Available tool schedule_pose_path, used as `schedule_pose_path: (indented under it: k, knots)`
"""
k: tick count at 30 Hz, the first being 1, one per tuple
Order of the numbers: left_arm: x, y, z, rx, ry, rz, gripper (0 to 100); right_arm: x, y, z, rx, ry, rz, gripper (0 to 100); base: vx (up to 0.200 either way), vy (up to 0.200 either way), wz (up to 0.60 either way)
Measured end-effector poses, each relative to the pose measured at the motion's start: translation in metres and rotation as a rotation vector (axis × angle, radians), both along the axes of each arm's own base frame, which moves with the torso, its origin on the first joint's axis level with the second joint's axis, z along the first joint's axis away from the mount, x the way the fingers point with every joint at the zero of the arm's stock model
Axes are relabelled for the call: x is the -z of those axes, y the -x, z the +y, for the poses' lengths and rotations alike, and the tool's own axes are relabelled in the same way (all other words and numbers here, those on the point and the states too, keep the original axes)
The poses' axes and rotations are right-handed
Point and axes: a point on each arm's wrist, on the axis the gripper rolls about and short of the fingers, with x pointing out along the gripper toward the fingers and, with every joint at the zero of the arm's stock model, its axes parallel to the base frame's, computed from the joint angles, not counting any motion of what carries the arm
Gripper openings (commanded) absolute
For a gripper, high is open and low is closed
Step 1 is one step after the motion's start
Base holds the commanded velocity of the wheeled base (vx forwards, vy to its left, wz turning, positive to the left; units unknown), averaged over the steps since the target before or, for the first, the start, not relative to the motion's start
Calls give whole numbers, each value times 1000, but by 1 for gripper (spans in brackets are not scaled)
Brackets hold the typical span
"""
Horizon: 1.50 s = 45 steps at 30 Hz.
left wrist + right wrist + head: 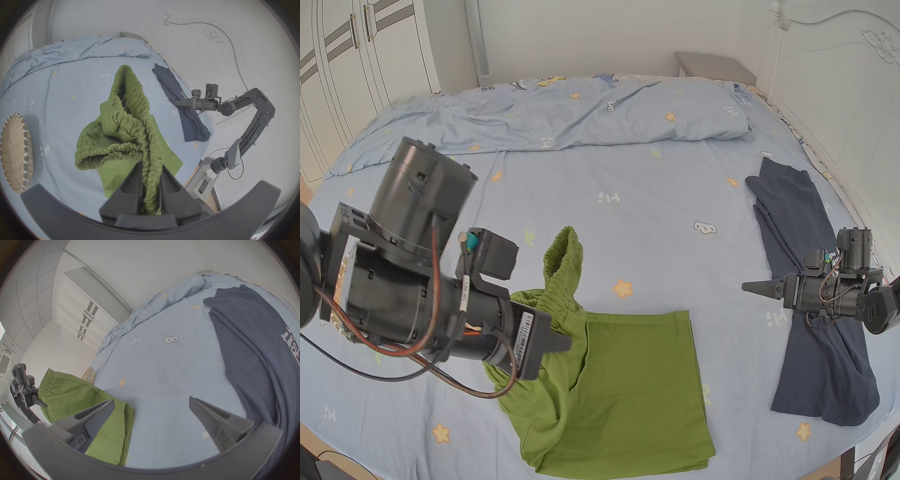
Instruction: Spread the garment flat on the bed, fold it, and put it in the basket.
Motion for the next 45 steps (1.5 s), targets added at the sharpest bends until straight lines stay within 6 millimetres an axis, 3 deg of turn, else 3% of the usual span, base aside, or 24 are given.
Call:
schedule_pose_path:
  k: [14,15,21,30,34,39,45]
  knots:
    - [14,7,-36,54,44,13,0,0,0,0,11,5,-1,100,0,0,0]
    - [15,9,-38,59,50,17,100,0,-1,0,12,5,-1,100,0,0,0]
    - [20,12,-55,80,91,27,100,1,-1,0,11,6,0,100,0,0,0]
    - [17,17,-87,89,333,-17,100,2,-2,0,11,6,0,100,0,0,0]
    - [21,15,-91,69,422,-9,100,2,-3,1,9,6,2,100,0,0,0]
    - [35,-9,-72,-1,419,30,100,3,-3,2,2,5,5,100,0,0,0]
    - [56,-51,-20,-45,441,151,100,1,-1,3,-1,3,4,100,0,0,0]
